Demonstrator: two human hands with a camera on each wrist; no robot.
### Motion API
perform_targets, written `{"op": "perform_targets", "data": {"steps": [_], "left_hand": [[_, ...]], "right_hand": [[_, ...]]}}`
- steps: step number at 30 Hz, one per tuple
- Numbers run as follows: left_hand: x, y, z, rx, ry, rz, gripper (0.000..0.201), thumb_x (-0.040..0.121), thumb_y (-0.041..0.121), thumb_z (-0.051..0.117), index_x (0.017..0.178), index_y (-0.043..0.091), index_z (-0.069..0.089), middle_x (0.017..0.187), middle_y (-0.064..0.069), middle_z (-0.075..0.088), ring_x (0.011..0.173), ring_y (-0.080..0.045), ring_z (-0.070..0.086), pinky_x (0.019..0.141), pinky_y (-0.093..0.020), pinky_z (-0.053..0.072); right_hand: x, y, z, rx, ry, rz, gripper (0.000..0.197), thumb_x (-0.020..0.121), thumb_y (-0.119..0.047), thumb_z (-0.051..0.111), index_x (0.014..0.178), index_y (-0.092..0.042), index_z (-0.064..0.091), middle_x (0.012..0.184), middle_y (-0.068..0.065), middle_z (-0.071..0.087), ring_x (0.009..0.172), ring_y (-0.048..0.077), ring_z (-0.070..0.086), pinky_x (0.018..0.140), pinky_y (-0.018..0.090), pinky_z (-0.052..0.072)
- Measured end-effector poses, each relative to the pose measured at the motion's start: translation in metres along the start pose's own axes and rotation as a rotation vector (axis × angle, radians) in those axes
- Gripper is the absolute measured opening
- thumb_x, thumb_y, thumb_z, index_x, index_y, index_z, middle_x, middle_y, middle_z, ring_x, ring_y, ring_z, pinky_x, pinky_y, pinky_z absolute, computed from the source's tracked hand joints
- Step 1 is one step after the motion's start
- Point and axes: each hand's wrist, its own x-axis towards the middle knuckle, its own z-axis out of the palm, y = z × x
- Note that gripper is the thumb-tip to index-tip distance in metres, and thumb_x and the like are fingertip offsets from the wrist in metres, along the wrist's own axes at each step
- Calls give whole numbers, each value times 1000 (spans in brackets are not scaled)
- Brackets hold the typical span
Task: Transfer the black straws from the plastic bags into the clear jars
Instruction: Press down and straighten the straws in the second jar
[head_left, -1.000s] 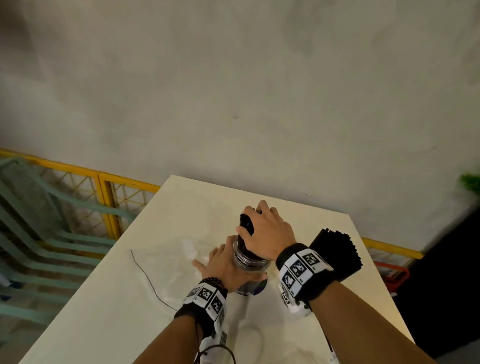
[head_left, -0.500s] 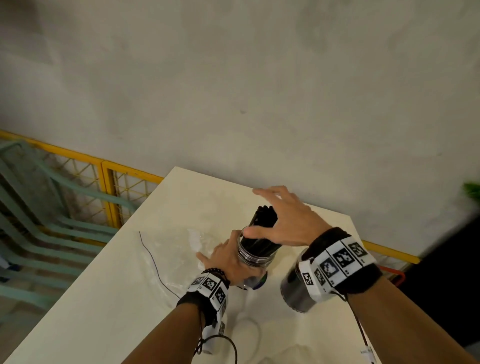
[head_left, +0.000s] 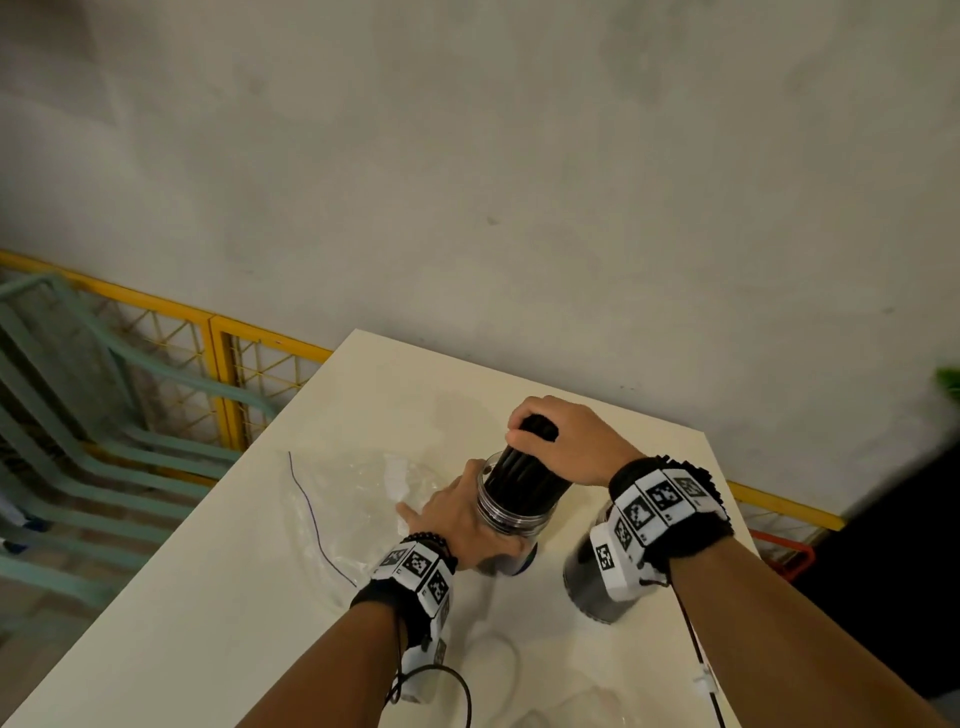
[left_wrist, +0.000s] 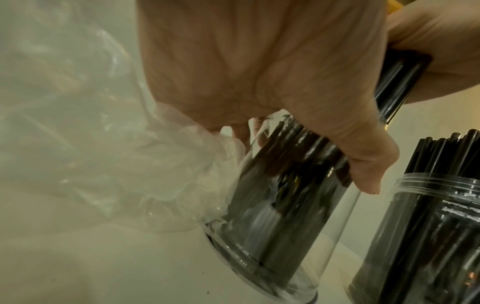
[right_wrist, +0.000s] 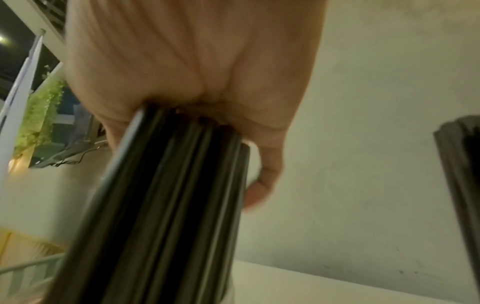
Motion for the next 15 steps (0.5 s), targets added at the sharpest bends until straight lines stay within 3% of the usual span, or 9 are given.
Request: {"op": "perform_targets", "data": {"steps": [2,3,6,8,11,13,15], "left_hand": [[-3,3,-3,5,-8,-5,102,48,76,66,133,39,23,121,10,68,115,-26,65,108,-74,25],[-4,3,-3,7,-12,-11,105,47,76,65,135,39,22,124,10,67,118,-26,63,109,-75,23],[-5,3,-4,-24,-8,1,105,45,76,65,134,43,19,125,10,66,118,-27,63,109,-73,26],[-4,2,-2,-39,-9,13,104,44,76,65,132,44,19,124,10,67,117,-26,63,108,-73,30],[-1,1,0,-16,-9,-6,113,43,77,64,140,40,19,129,7,66,121,-28,62,110,-76,25],[2,-2,3,-7,-10,-9,112,42,80,65,137,38,23,129,4,67,119,-29,63,108,-73,31],[2,-2,2,-34,-5,0,105,43,80,67,129,37,25,118,4,70,112,-29,66,105,-71,38]], "right_hand": [[1,-3,-5,11,-105,96,39,88,-66,46,115,-41,59,124,-1,58,113,20,55,101,44,46],[1,-7,-9,62,-80,116,46,88,-70,41,120,-41,57,130,-1,57,117,19,54,104,43,44],[-3,-16,-18,162,154,139,55,91,-69,33,128,-35,54,135,-1,55,122,16,52,105,42,42],[-11,-23,-15,51,219,123,64,85,-77,32,133,-38,48,139,-2,50,130,20,46,106,47,41],[-21,-35,6,-212,123,97,82,73,-88,37,143,-46,31,157,-3,26,145,26,24,111,61,30],[-20,-33,26,-354,44,138,76,77,-83,39,143,-45,33,159,-1,22,147,31,18,109,64,27],[-15,-28,35,-361,118,187,55,88,-67,41,132,-35,49,143,1,41,132,32,39,97,55,42]]}}
